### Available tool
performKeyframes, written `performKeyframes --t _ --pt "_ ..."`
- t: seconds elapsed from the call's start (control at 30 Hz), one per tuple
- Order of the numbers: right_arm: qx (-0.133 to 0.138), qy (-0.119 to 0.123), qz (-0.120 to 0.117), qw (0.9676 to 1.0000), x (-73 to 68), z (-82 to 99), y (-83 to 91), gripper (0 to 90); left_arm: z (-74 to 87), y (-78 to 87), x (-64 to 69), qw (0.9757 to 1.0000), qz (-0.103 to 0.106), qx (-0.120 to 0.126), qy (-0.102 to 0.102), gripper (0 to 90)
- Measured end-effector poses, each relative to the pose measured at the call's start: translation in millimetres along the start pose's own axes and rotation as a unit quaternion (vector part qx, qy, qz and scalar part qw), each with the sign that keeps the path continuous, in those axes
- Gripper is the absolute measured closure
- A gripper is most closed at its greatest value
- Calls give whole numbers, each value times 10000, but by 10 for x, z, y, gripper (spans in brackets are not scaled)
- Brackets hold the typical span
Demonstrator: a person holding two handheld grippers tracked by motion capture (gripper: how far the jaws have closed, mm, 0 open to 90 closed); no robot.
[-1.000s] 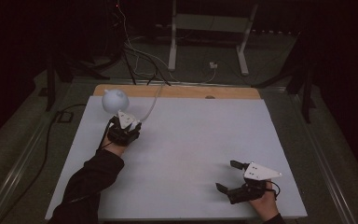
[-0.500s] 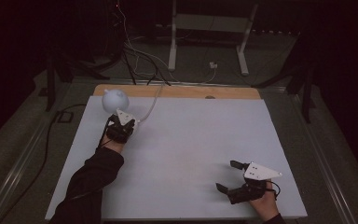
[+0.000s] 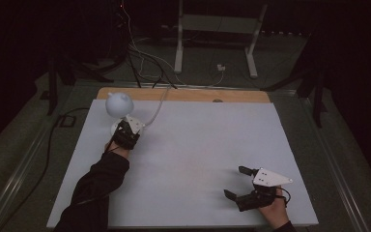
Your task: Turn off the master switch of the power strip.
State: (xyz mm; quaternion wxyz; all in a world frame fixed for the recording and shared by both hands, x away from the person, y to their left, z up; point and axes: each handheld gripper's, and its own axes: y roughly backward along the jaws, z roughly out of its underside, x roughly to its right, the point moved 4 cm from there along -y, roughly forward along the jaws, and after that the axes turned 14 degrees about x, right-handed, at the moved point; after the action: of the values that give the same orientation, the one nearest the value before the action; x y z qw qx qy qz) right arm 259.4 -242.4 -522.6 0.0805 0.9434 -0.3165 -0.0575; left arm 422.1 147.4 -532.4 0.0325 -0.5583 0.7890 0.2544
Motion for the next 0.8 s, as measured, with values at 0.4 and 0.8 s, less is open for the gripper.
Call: performKeyframes --t 0.4,0.8 --pt "-9 2 6 10000 6 4 -2 0 64 -75 -9 9997 -115 -109 -159 900" --pt "-19 3 0 10000 3 6 -4 0 79 -76 -33 9997 -67 -213 -105 900"
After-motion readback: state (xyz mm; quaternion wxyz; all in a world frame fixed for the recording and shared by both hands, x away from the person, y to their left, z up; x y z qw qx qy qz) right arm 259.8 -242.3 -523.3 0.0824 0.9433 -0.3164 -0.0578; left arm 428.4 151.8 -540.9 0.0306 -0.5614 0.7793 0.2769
